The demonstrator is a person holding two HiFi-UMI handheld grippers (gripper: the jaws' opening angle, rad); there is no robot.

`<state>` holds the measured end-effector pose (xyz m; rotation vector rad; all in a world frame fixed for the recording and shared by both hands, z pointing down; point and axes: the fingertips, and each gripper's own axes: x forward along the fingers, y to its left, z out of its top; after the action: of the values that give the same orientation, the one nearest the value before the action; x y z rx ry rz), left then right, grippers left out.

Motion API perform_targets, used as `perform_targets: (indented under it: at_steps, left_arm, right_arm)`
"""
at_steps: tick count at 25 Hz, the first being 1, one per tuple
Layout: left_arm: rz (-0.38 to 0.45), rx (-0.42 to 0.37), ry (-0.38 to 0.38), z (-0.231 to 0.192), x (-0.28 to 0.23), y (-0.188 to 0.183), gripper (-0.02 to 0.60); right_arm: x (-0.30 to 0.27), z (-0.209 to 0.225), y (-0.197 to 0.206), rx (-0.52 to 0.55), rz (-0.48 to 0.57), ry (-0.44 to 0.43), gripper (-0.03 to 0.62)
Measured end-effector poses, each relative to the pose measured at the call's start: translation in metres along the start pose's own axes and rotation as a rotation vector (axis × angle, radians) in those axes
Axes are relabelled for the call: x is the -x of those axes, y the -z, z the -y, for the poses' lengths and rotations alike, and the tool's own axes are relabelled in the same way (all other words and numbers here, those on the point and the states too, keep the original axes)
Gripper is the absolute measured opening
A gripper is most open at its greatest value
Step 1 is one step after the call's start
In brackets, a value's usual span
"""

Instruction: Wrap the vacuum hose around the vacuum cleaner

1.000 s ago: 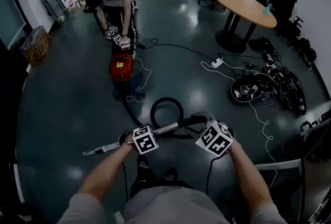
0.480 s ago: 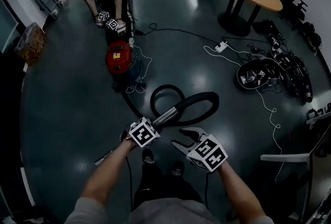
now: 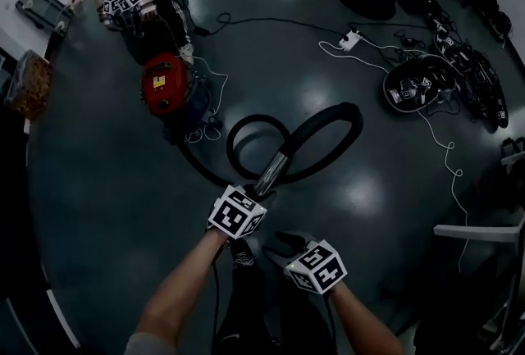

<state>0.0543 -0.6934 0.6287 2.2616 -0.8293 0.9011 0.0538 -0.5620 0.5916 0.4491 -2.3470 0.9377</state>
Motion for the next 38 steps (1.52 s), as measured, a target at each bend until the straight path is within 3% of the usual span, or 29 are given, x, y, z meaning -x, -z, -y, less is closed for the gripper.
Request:
perform_targets:
  at_steps: [5, 11, 13, 20, 24, 27, 30, 35, 38]
  left_arm:
    - [0.069, 0.051, 0.004, -0.017, -0.055, -0.011, 0.103]
    - [0.159, 0.254, 0.036, -0.029, -0.1, -0.009, 0.103]
    - [0.181, 0.325, 0.031, -0.037, -0.108, -0.003, 0.103]
    - [0.239, 0.483, -0.065, -0.05, -0.111, -0.004, 0.103]
    - [0.272, 0.588, -0.062, -0.058, -0.1, -0.007, 0.103]
    - [0.274, 0.613, -0.069, -0.068, -0.094, -0.006, 0.104]
    - [0.281, 0.635, -0.082, -0.074, -0.086, -0.004, 0.104]
    - [0.283, 0.635, -0.061, -0.09, -0.074, 0.007, 0.106]
    - [0.245, 0.588, -0.018, -0.091, -0.072, 0.014, 0.131]
  right_arm:
    - [-0.045, 0.04, 0.022, -0.104, 0.057, 0.035, 0.196]
    - [-0.092, 0.074, 0.055, -0.249, 0.082, 0.071, 0.199]
    - [-0.105, 0.083, 0.07, -0.281, 0.071, 0.105, 0.245]
    - [-0.134, 0.109, 0.092, -0.296, 0.04, 0.185, 0.265]
    - [-0.145, 0.107, 0.096, -0.288, 0.015, 0.177, 0.264]
    - [-0.145, 0.1, 0.093, -0.265, 0.022, 0.148, 0.258]
    - [-0.146, 0.091, 0.088, -0.207, 0.009, 0.188, 0.132]
    - [-0.151, 0.083, 0.084, -0.204, -0.052, 0.21, 0.12]
    - [-0.149, 0.078, 0.084, -0.178, -0.093, 0.203, 0.12]
